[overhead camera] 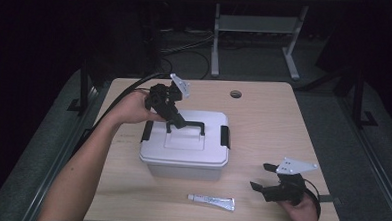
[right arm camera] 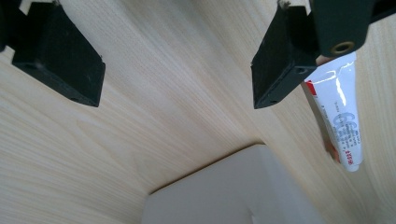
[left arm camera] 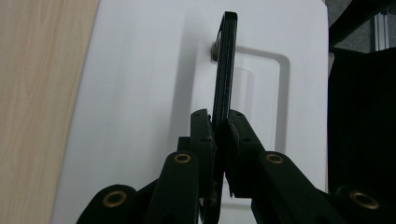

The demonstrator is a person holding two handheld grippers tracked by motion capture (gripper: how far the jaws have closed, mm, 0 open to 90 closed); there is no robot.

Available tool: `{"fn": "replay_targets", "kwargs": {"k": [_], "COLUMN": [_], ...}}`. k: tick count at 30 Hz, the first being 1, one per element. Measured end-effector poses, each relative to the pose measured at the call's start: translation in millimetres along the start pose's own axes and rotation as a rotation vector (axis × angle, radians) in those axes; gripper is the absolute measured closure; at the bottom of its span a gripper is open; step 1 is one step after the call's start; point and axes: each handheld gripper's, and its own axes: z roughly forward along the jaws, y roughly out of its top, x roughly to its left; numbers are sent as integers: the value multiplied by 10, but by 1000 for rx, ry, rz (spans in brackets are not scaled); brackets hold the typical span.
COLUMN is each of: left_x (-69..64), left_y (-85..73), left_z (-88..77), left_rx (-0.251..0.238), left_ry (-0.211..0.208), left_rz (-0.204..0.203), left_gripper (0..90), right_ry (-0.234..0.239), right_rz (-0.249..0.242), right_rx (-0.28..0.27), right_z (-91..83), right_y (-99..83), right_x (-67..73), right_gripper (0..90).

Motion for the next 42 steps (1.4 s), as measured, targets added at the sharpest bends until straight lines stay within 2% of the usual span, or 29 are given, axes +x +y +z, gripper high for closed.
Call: {"fn": "replay_targets", "kwargs": {"k": [19,42], "left_x": [-21,-158], "left_y": [-4,-72], "left_z": [-29,-300], "left_rx": [-10,-54], "left_ry": [4,50], "left_rz": [4,11], "left_gripper": [838,842], "right_ry": [3,8], "right_rz": [-5,-8], "right_rx": [3,11], "right_z": [7,33], "right_y": [0,11], "right_x": [-1,19], "right_gripper": [170,171]}}
